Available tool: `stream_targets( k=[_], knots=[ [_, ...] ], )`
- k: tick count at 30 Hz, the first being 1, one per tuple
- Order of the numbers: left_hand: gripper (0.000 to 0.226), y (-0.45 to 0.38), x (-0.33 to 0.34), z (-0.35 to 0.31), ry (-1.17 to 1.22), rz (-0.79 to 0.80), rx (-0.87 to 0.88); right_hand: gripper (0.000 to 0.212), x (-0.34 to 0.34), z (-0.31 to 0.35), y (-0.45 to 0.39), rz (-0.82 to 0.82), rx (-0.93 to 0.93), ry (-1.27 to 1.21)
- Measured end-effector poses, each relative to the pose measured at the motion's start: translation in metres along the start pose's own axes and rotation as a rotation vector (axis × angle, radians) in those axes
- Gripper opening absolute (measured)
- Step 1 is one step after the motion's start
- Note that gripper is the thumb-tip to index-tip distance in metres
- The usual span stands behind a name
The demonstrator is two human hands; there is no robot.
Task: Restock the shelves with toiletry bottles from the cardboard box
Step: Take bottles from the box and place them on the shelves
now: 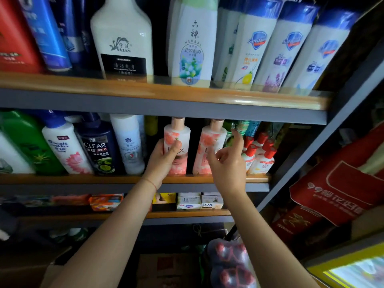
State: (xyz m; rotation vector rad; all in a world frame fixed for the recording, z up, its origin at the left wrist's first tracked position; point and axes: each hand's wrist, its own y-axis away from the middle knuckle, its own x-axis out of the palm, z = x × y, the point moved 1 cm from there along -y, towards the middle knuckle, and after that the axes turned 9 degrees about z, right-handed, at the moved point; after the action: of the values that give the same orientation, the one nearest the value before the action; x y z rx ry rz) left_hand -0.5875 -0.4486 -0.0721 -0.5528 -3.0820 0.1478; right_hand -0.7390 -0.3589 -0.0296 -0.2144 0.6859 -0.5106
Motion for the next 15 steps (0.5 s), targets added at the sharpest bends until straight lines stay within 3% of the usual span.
stream_targets(
  k=[3,6,9,15],
  knots=[
    [0.039,0.002,-0.001,-0.002,-0.034,-0.024,-0.022,0.081,-0.013,0.006,-0.031,0.179,0.061,0.159],
    [0.057,0.005,-0.003,-0.002,-0.112,0.002,-0.046,0.071,-0.016,0.008,-0.054,0.363,0.149,0.216],
    [0.063,0.003,-0.005,-0.003,-0.241,0.03,-0.06,0.056,-0.015,0.012,-0.062,0.413,0.135,0.22],
    [0.067,-0.004,-0.015,-0.012,-0.308,0.109,-0.085,0.05,-0.012,0.014,-0.064,0.443,0.188,0.062]
  ],
)
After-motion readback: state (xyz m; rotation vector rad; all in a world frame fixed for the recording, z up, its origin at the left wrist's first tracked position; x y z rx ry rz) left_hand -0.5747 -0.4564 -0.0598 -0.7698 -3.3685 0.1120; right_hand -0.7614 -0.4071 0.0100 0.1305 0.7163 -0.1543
